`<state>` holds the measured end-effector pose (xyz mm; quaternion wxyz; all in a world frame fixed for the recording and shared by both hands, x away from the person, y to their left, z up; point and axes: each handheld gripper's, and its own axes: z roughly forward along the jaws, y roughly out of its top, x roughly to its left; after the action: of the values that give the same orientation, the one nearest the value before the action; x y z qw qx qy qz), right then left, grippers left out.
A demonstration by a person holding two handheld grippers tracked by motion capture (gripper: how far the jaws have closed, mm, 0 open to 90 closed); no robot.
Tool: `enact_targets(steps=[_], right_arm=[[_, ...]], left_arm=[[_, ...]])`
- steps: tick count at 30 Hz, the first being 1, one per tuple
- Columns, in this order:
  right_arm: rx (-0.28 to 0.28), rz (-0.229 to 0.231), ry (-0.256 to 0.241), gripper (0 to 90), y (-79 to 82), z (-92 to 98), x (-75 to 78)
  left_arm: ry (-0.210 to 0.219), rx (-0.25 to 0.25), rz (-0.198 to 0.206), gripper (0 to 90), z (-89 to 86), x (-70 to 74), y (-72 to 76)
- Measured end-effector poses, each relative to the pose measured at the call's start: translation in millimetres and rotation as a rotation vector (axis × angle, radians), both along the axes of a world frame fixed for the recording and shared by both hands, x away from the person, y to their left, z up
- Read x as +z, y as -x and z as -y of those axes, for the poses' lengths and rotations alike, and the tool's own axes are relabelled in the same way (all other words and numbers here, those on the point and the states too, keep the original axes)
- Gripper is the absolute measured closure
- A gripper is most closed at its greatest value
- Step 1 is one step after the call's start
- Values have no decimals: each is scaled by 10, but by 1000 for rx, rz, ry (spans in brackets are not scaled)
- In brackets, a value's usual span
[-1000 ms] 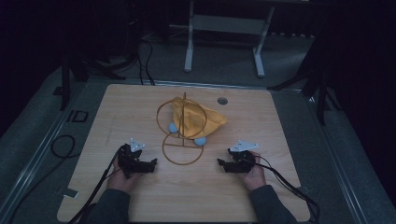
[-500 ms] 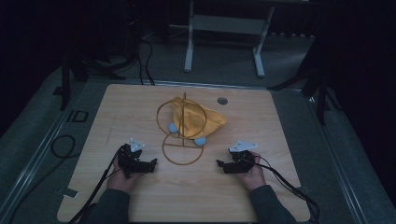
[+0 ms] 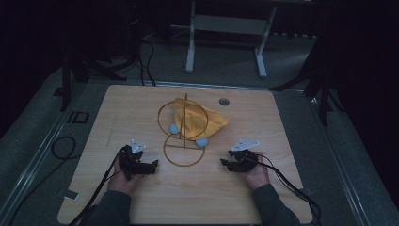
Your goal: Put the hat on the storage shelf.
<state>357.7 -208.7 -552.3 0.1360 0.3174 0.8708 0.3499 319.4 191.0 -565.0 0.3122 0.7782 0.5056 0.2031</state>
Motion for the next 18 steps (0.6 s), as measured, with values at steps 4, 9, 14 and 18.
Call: enact_targets(steps=[4, 9, 14, 18], right_arm=[[40, -19, 26, 595, -28, -40, 34], [96, -4, 69, 597, -50, -161, 83], [109, 2, 42, 588, -115, -255, 173], [127, -1, 12, 592, -213, -325, 237]], left_arm=[[0, 0, 0, 19, 0, 0, 0], [0, -1, 0, 19, -1, 0, 0], [1, 0, -1, 19, 0, 0, 1], [2, 1, 0, 19, 1, 0, 0]])
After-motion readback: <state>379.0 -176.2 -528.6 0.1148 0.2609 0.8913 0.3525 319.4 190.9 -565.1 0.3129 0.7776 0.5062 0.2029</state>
